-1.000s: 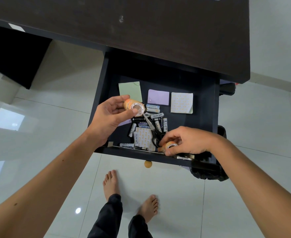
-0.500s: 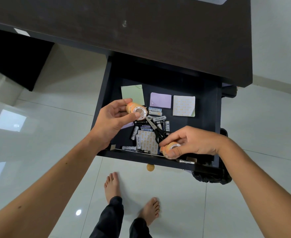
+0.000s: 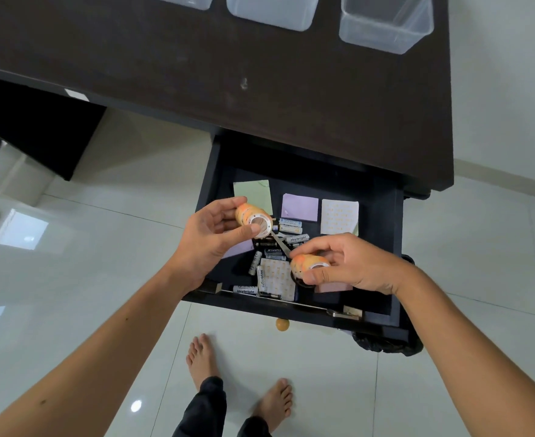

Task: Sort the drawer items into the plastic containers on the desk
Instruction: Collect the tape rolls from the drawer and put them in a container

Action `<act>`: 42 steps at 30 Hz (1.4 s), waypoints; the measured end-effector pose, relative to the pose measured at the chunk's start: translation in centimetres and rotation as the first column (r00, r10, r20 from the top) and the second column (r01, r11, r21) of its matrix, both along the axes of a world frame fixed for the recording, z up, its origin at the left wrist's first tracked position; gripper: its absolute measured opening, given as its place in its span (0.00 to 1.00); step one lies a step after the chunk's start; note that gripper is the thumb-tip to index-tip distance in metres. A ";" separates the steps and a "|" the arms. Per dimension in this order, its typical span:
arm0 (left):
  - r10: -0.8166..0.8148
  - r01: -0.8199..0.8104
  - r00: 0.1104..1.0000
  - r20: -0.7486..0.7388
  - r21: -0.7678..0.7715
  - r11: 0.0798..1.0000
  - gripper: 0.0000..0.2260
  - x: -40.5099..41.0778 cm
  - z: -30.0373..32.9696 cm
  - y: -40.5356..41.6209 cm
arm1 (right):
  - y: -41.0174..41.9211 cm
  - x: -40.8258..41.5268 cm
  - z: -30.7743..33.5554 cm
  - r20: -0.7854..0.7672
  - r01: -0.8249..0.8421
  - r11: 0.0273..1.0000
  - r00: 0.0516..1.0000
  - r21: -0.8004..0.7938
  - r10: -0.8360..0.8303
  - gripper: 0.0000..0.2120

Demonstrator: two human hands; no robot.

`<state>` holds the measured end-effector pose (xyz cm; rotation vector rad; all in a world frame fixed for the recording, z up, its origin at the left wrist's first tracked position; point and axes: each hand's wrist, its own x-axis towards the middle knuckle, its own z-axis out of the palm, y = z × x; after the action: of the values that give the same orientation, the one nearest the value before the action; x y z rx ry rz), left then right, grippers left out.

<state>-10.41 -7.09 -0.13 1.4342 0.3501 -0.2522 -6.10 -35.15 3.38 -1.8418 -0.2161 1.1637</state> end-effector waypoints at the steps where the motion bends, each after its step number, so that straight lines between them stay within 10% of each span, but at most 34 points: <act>1: 0.010 -0.010 1.000 0.002 -0.009 1.000 0.29 0.2 0.4 0.4 | 0.4 0.4 0.7 0.024 -0.002 1.000 1.000 0.007 0.002 0.22; 42: 0.364 -0.382 0.901 0.234 0.035 0.923 0.29 29.1 14.1 32.1 | 36.7 35.6 16.0 0.428 0.032 0.963 0.891 0.269 -0.149 0.23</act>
<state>18.74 25.01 13.99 1.4257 0.4462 0.2383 29.53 1.52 19.41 -1.8392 -0.5110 0.5986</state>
